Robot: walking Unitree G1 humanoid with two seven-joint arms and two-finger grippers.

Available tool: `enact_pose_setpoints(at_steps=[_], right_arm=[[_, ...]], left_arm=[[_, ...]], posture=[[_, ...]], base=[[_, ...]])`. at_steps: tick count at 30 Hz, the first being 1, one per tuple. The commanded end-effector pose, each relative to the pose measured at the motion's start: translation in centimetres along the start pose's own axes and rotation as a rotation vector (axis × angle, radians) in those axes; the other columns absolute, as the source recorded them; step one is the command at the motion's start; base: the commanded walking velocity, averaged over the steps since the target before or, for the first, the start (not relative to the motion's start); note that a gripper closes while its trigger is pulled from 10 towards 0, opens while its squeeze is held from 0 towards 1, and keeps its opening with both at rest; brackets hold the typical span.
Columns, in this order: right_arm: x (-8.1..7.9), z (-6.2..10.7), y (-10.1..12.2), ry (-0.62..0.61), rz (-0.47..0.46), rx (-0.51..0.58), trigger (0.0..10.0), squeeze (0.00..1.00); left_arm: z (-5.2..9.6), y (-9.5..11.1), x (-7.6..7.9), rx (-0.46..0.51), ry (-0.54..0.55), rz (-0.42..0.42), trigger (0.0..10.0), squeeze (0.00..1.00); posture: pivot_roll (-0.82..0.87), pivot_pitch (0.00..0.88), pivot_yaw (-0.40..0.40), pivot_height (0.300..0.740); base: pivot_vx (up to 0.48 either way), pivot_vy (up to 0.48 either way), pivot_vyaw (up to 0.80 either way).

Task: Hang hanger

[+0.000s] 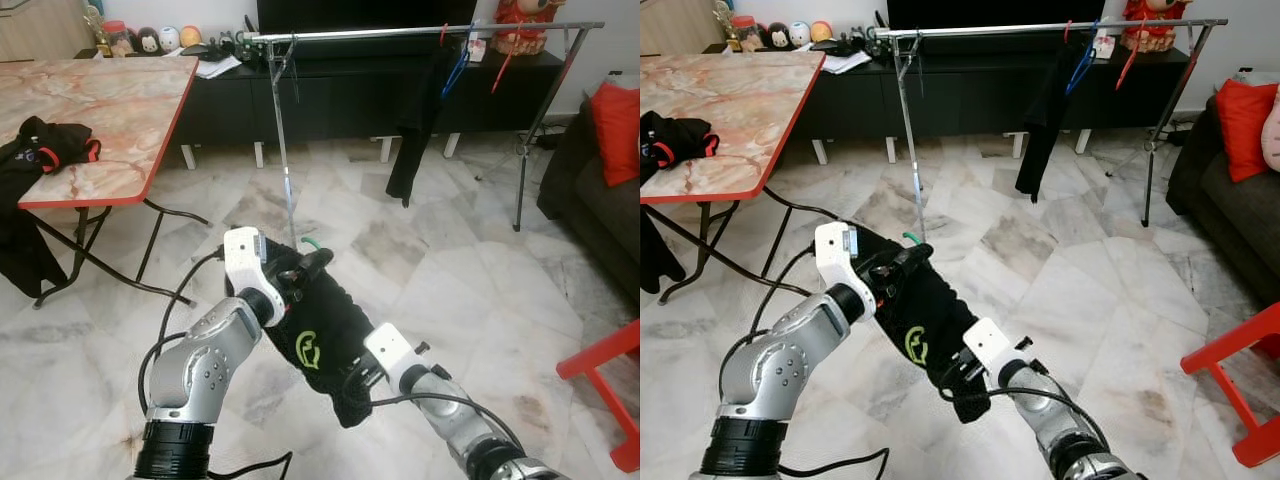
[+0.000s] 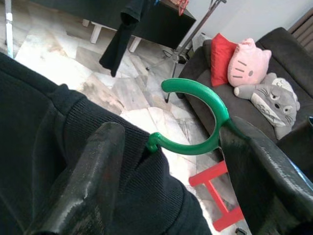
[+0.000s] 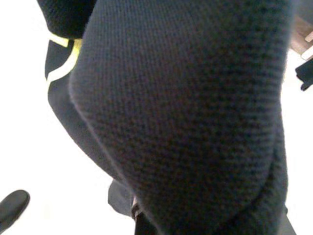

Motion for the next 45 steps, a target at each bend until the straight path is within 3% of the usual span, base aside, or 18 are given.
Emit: enact_pose_setpoints(at_steps=[1,11,22,25,26,27,28,29,30,31,32,45], right_arm=[[-0.1,-0.6,1.3,0.006,0.025,0.026,0.0,0.00],[-0.2,-0.5,0.5,0.000,0.029,-0.024,0.0,0.00],[-0.7,-0.6,1.1,0.009,0.015,0.014,0.0,0.00],[-1.1,-0.6,1.3,0.035,0.010,0.036,0.0,0.00],[-1.2,-0.6,1.3,0.040,0.010,0.038,0.0,0.00],[-1.3,-0.6,1.3,0.044,0.010,0.039,0.0,0.00],[-1.3,-0.5,1.2,0.045,0.010,0.040,0.0,0.00],[-1.3,-0.5,1.1,0.043,0.010,0.038,0.0,0.00],[-1.3,-0.5,1.1,0.042,0.009,0.037,0.0,0.00],[-1.3,-0.5,1.1,0.042,0.009,0.036,0.0,0.00],[-1.3,-0.4,1.0,0.042,0.008,0.036,0.0,0.00],[-1.5,-0.3,0.8,0.065,0.014,0.037,0.0,0.00]], left_arm=[[0.2,-0.4,0.9,-0.025,-0.048,0.000,10.0,0.00],[0.8,-0.7,2.3,-0.048,-0.122,-0.002,10.0,0.00],[0.6,-0.9,2.3,-0.051,-0.112,0.014,9.8,0.00],[0.6,-1.0,2.3,-0.048,-0.111,0.023,7.3,0.00],[0.6,-1.0,2.3,-0.045,-0.110,0.026,7.3,0.00],[0.6,-1.0,2.3,-0.040,-0.106,0.028,5.7,0.00],[0.5,-0.9,2.3,-0.036,-0.103,0.029,5.7,0.00],[0.4,-0.9,2.3,-0.031,-0.097,0.034,2.7,0.00],[0.4,-0.8,2.3,-0.028,-0.095,0.036,1.4,0.00],[0.4,-0.8,2.3,-0.026,-0.093,0.036,1.4,0.00],[0.3,-0.7,2.3,-0.022,-0.091,0.039,0.0,0.00],[0.0,0.1,2.1,0.032,-0.064,0.071,0.0,0.00]], posture=[[0.08,0.000,-0.035,0.740],[0.08,0.000,-0.037,0.740],[0.06,0.000,-0.028,0.740],[0.06,0.001,-0.024,0.740],[0.06,0.001,-0.024,0.740],[0.06,0.003,-0.019,0.740],[0.06,0.003,-0.019,0.740],[0.06,0.004,-0.018,0.740],[0.06,0.005,-0.018,0.740],[0.06,0.005,-0.018,0.740],[0.05,0.006,-0.017,0.740],[0.05,0.012,-0.025,0.740]], base=[[0.000,0.000,0.00],[0.000,0.000,0.00],[0.000,0.000,0.00],[0.000,0.000,0.00],[0.000,0.000,0.00],[0.000,0.000,0.00],[0.000,0.000,0.00],[0.000,0.000,0.00],[0.000,0.000,0.00],[0.000,0.000,0.00],[0.000,0.000,0.00],[0.000,0.000,0.00]])
Point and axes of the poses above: a point about 5 cm out from each wrist's last joint towards the gripper, its own z axis pointing back from the gripper into the wrist, its own y axis along the axis of the wrist's last joint, x = y × z, the point moved 3 cm from there along -z, pointing out of the wrist towards the gripper, and after that the axes turned 4 degrees about -z, right-handed, at the moved point
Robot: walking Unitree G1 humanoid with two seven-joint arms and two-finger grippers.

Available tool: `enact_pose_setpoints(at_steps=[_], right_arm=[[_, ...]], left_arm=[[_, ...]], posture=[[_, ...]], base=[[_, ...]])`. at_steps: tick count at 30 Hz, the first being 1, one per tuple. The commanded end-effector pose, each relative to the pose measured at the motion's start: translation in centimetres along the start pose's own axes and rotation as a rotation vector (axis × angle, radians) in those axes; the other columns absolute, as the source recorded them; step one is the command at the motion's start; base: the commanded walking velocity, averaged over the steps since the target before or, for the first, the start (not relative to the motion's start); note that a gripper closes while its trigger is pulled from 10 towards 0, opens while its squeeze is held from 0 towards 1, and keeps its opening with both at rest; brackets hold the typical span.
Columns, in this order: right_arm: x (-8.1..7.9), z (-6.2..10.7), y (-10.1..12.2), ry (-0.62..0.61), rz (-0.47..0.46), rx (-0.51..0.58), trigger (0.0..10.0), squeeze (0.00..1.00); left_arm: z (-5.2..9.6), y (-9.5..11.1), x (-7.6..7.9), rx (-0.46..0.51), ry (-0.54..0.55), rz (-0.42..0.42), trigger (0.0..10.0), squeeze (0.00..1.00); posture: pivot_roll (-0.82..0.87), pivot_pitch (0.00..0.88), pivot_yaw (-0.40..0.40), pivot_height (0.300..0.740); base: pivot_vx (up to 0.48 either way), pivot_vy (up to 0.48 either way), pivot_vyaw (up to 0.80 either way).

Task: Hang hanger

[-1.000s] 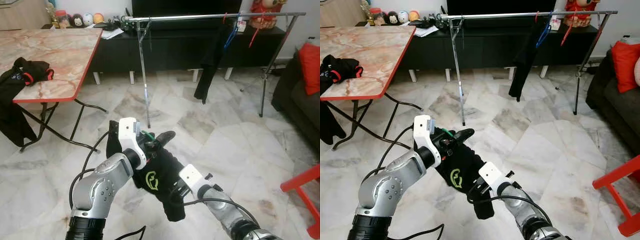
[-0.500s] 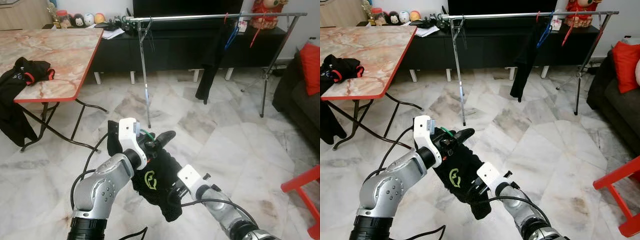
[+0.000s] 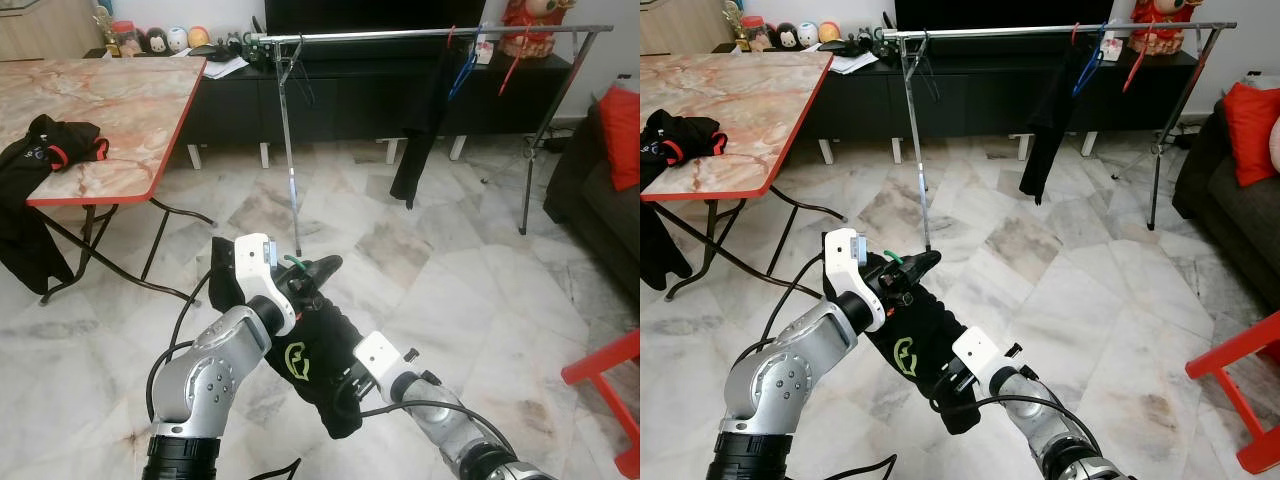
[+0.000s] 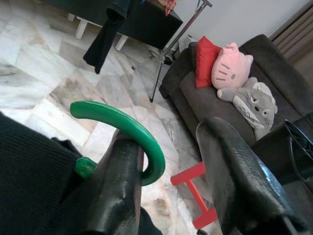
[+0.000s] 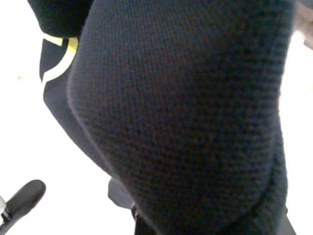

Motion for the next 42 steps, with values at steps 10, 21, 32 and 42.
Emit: enact_pose_setpoints(at_steps=[10,21,32,42], right_arm=[[-0.1,0.0,0.9,0.003,0.011,0.052,0.0,0.00],[0.4,0.0,0.8,-0.015,0.028,0.045,9.8,0.00],[0.6,0.0,0.8,-0.024,0.032,0.042,10.0,0.00],[0.6,0.1,0.7,-0.028,0.035,0.041,10.0,0.00]], left_arm=[[-0.2,0.6,0.0,0.026,0.011,0.005,0.0,0.00],[-0.2,0.9,-0.1,0.041,0.019,0.018,0.0,0.00],[-0.8,1.5,-0.5,0.068,0.046,0.028,0.0,0.00],[-1.0,1.8,-0.7,0.078,0.051,0.045,0.0,0.00]], posture=[[0.04,0.017,-0.025,0.740],[0.03,0.002,-0.015,0.740],[0.03,0.000,-0.008,0.740],[0.03,0.000,-0.005,0.740]], base=[[0.000,0.000,0.00],[0.000,0.000,0.00],[0.000,0.000,0.00],[0.000,0.000,0.00]])
Point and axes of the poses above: a point about 5 cm out from each wrist's last joint towards the gripper, its own z axis pointing back from the gripper into the wrist, its own y axis along the axis of the wrist's last joint, x = y × z, the point moved 3 cm from there along -z, pointing out of the wrist towards the gripper, and after that the axes turned 4 degrees about -z, right-handed, at the moved point
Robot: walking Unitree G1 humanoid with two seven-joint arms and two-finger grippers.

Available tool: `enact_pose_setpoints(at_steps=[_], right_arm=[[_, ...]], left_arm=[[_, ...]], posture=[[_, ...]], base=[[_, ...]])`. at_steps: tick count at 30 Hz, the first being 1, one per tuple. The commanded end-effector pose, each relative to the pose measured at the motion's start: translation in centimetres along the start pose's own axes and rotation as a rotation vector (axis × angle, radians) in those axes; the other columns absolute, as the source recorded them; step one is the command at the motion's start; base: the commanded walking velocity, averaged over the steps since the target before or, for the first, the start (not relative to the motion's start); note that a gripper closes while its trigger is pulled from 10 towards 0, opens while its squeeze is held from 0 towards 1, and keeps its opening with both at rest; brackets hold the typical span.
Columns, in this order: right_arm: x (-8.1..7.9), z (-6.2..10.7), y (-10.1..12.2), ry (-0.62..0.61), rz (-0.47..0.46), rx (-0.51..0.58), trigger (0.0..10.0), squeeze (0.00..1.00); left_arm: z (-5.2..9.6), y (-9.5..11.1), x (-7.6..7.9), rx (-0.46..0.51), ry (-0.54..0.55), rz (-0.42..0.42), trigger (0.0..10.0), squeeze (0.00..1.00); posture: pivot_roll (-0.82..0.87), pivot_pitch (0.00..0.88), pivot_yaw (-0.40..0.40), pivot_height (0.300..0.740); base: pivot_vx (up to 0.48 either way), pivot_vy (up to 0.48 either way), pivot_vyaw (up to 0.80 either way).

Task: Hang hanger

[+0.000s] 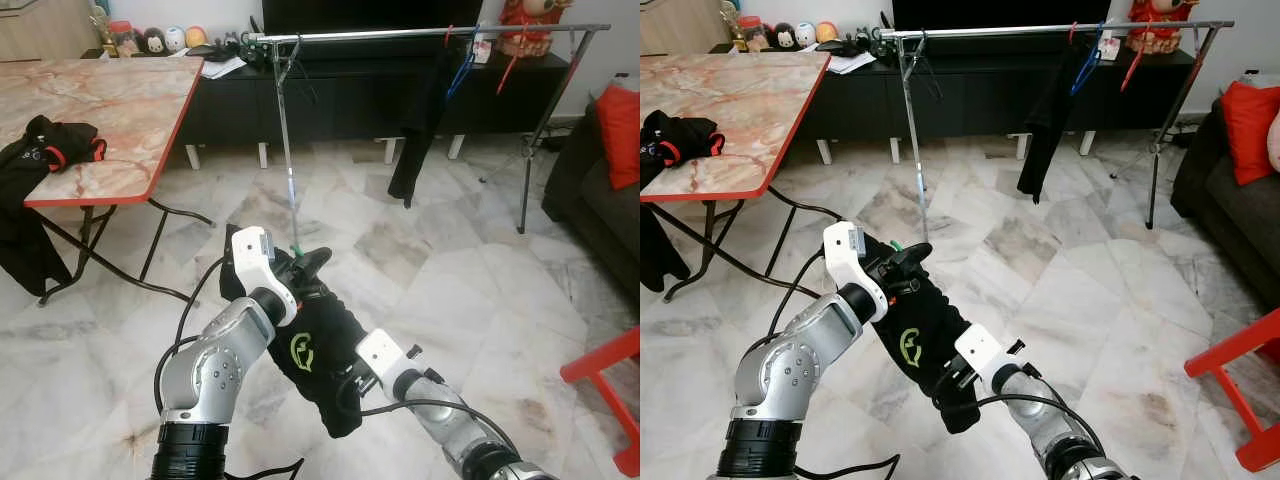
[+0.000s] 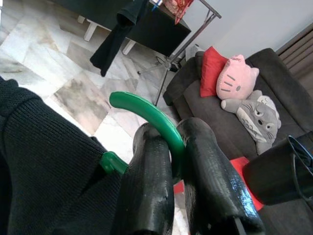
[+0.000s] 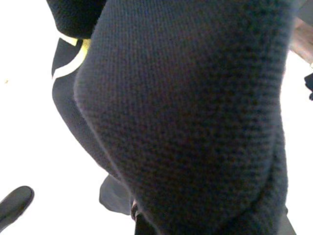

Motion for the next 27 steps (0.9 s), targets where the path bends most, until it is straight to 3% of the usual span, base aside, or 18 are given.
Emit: enact_pose_setpoints(at_steps=[1,9,10,11,12,13,21,27], right_arm=[[-0.1,-0.1,0.5,0.008,0.017,0.022,10.0,0.00],[0.0,-0.1,0.6,0.005,0.017,0.022,10.0,0.00],[0.1,-0.1,0.4,0.004,0.004,0.018,10.0,0.00],[0.1,-0.1,0.4,0.004,0.001,0.018,10.0,0.00],[0.1,-0.1,0.4,0.003,-0.001,0.018,10.0,0.07],[0.2,-0.1,0.4,0.002,-0.002,0.020,10.0,1.00],[1.0,0.3,0.1,-0.010,0.011,0.023,10.0,1.00],[1.9,1.0,0.2,-0.022,0.036,0.066,10.0,1.00]], left_arm=[[-0.2,1.3,0.2,0.050,-0.007,-0.003,0.0,0.00],[-0.3,1.2,0.5,0.042,-0.020,-0.006,0.0,0.00],[-0.4,1.0,0.1,0.040,0.011,0.001,10.0,0.00],[-0.4,1.0,0.0,0.040,0.016,0.003,10.0,0.00],[-0.4,1.0,0.0,0.039,0.019,0.002,10.0,0.00],[-0.4,1.0,0.0,0.037,0.020,-0.001,10.0,0.00],[-0.3,1.5,-0.4,0.052,0.042,-0.005,10.0,0.00],[-0.4,2.4,-1.8,0.093,0.127,0.007,10.0,0.00]], posture=[[0.03,0.000,-0.004,0.740],[0.03,0.000,-0.006,0.740],[0.03,0.000,-0.006,0.740],[0.03,0.000,-0.006,0.740],[0.03,0.000,-0.006,0.740],[0.03,0.000,-0.005,0.740],[0.03,0.000,-0.005,0.740],[0.02,0.005,-0.001,0.740]], base=[[0.000,0.000,0.00],[0.000,0.000,0.00],[0.000,0.000,0.00],[0.000,0.000,0.00],[0.000,0.000,0.00],[0.000,0.000,0.00],[0.000,0.000,0.00],[0.000,0.000,0.00]])
Point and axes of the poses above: a point about 5 cm out from each wrist's last joint towards the gripper, its own z axis pointing back from the gripper into the wrist, its own y axis along the axis of the wrist's last joint, x = y × z, the point moved 3 cm from there along -z, pointing out of the wrist towards the gripper, and after that the axes turned 4 degrees about -z, right-handed, at the moved point
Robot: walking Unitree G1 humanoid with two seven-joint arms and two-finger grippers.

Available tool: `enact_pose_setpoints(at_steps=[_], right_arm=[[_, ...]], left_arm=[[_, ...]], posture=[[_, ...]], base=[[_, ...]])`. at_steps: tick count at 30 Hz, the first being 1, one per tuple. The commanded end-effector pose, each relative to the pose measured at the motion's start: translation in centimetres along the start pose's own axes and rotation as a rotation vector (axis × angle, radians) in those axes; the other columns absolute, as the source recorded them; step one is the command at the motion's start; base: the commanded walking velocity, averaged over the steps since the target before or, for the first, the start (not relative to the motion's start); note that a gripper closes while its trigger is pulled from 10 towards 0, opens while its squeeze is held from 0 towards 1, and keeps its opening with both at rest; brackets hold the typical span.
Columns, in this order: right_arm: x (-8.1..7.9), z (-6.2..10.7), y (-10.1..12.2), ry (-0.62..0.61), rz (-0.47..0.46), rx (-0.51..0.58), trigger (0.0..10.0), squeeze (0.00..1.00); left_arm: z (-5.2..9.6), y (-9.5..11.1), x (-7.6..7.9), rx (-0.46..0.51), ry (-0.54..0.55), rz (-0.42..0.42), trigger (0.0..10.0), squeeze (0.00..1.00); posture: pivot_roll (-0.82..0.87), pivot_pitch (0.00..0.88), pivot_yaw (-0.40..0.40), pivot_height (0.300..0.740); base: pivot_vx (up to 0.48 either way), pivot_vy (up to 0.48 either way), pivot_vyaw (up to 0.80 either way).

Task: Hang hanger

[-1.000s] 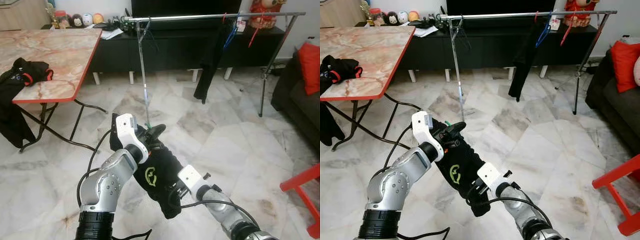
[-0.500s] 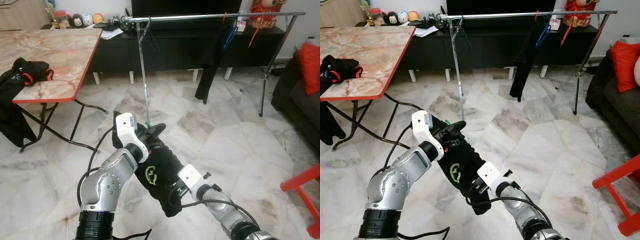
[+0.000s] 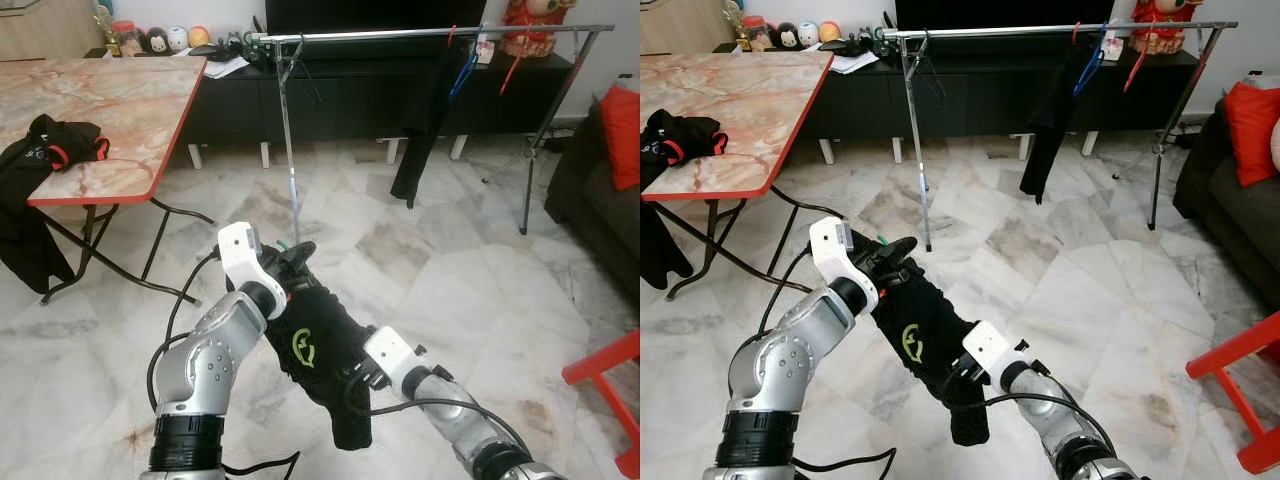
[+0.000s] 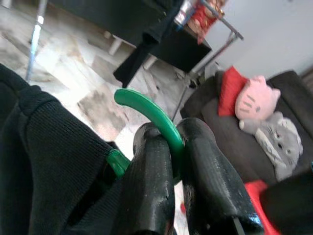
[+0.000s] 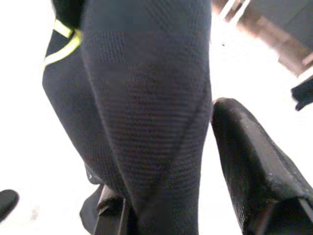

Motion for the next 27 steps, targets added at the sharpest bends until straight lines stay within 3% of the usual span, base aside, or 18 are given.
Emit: enact_pose_setpoints(at_steps=[1,13,20,27], right_arm=[[0.3,0.3,0.2,-0.004,0.003,0.031,10.0,1.00],[-0.7,2.0,-1.5,0.023,0.029,0.002,10.0,1.00],[-1.3,2.7,-4.3,-0.004,0.056,-0.166,10.0,1.00],[-1.4,2.3,-3.5,-0.012,0.055,-0.138,10.0,1.00]], left_arm=[[-0.2,1.1,-0.5,0.048,0.040,-0.012,10.0,0.00],[-0.4,4.2,-2.3,0.195,0.153,-0.001,10.0,0.00],[-0.7,4.9,-1.9,0.241,0.151,0.018,10.0,0.00],[-0.9,4.6,-1.3,0.226,0.122,0.022,10.0,0.00]], posture=[[0.02,0.008,0.001,0.740],[0.02,0.015,0.005,0.740],[0.02,0.014,0.004,0.740],[0.02,0.012,0.003,0.740]], base=[[0.000,0.000,0.00],[0.000,0.000,0.00],[0.000,0.000,0.00],[0.000,0.000,0.00]])
Point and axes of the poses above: a point about 5 cm out from each wrist's last joint towards the gripper, its own z axis pointing back from the gripper into the wrist, its own y axis along the axis of the wrist's last joint, x = y × z, the point moved 3 cm from there along -z, pointing out of the wrist towards the gripper, and after that the axes turned 4 degrees about -z, right-handed, at the moved point
